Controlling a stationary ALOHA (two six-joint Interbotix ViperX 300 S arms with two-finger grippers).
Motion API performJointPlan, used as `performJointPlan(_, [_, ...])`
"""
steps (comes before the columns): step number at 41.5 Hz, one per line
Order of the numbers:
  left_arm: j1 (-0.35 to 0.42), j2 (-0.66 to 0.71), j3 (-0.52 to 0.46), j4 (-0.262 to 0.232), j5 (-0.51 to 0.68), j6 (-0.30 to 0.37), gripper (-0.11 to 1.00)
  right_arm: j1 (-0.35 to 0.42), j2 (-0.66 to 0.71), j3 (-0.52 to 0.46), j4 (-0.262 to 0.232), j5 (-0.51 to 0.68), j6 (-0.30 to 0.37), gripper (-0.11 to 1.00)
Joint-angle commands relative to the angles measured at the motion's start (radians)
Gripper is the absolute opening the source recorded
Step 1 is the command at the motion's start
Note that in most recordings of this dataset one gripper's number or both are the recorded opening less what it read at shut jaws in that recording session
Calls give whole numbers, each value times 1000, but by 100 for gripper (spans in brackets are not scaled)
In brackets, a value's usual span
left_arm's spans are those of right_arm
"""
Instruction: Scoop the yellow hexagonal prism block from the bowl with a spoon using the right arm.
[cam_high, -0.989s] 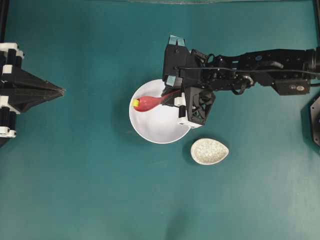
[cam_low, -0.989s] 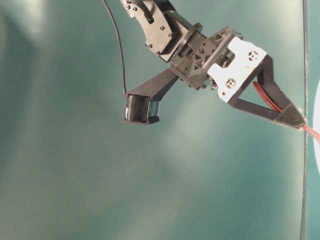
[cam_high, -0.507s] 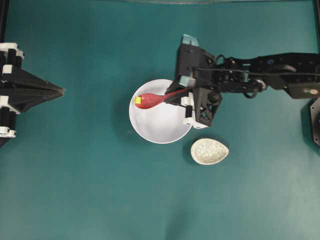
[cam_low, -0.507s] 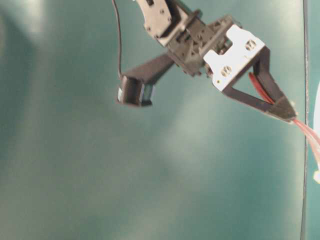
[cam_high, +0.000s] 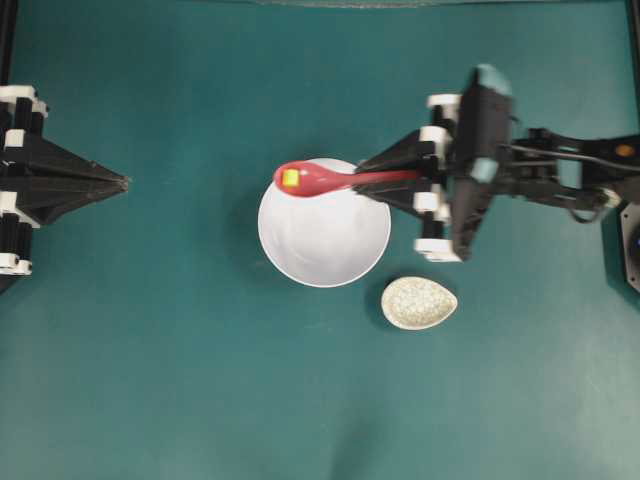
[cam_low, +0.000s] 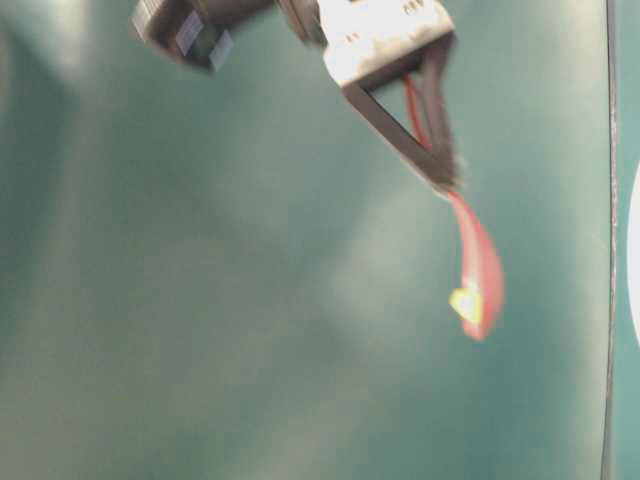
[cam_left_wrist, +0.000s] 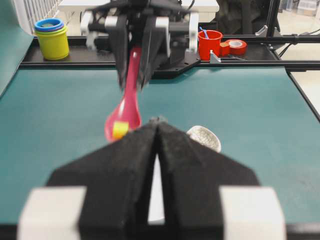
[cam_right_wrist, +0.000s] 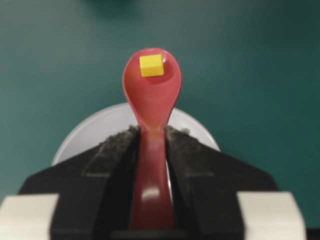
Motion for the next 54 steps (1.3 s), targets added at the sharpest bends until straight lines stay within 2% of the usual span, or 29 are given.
performJointPlan(1, [2,8,-26,2,-9,0,0,11,-80,29,2,-54,14,25])
performJointPlan(12, [2,8,-26,2,-9,0,0,17,-184,89,3,-69,29,25])
performJointPlan(54, [2,54,-15,3,-35,18,0,18,-170,80,0,-37,28,25])
